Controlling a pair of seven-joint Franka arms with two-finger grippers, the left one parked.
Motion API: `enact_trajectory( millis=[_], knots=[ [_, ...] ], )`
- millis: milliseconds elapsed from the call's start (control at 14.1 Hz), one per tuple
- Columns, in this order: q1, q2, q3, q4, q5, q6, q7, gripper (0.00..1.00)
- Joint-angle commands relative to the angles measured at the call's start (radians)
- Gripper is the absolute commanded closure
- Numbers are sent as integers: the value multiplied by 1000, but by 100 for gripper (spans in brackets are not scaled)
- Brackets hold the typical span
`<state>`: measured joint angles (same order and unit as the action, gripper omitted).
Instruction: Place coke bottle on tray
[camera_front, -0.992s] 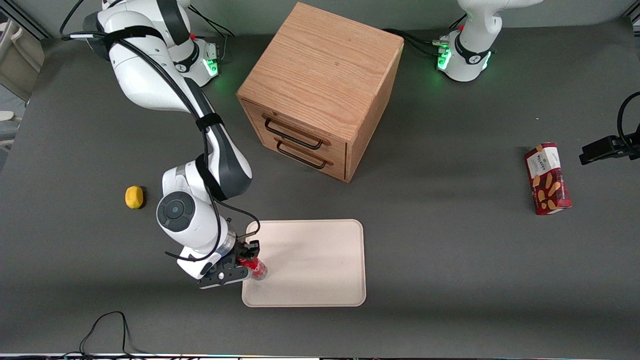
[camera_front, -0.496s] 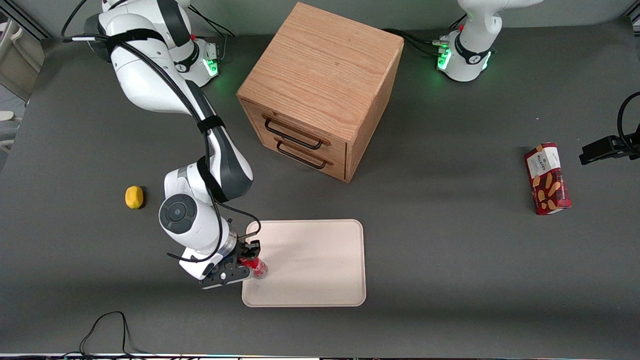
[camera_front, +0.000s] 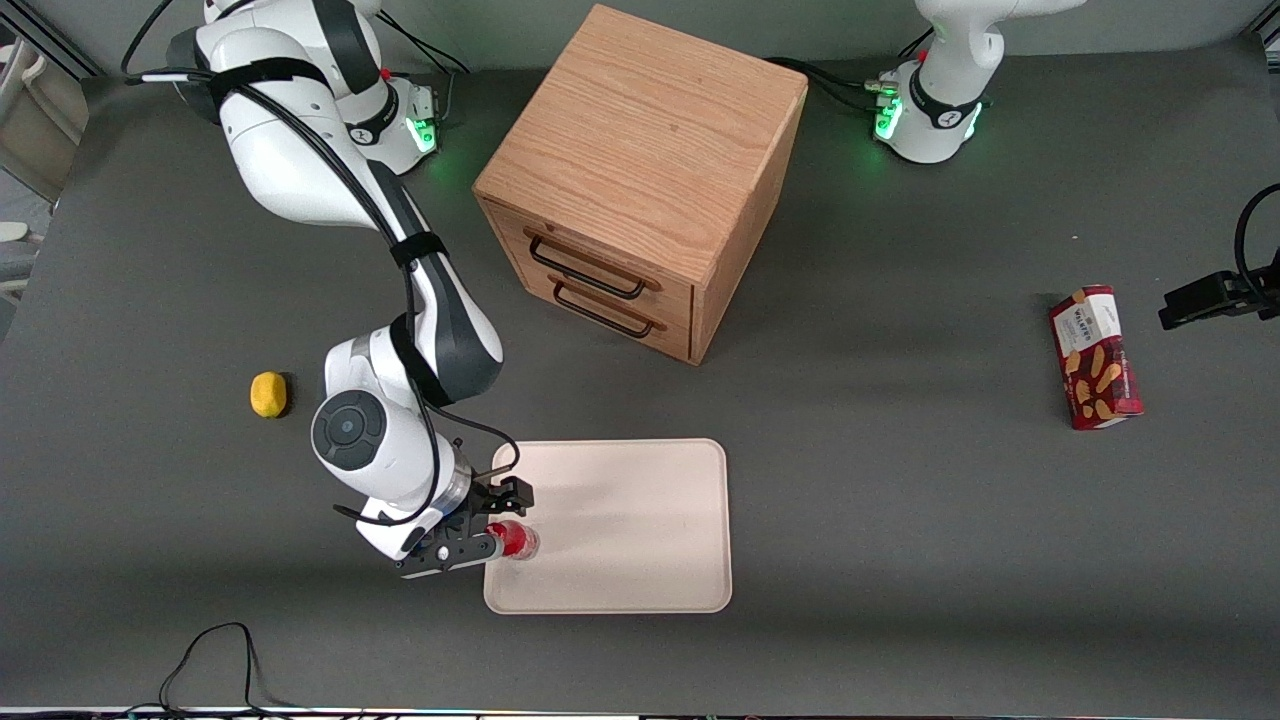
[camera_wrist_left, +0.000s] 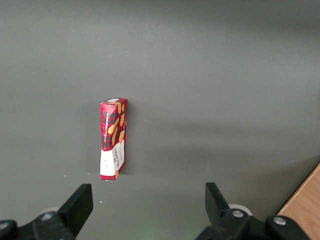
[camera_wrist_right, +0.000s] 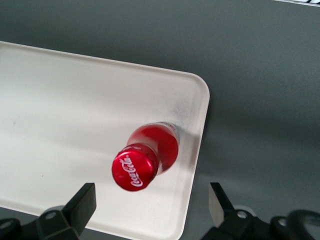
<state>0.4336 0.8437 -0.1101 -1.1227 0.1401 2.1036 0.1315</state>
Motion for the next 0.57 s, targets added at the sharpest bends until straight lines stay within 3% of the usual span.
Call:
enact_trajectory(
  millis=[0, 496],
  knots=[
    [1, -67, -3, -41, 30, -34, 14, 0],
    [-48, -430, -3, -190, 16, -387, 126, 0]
  ],
)
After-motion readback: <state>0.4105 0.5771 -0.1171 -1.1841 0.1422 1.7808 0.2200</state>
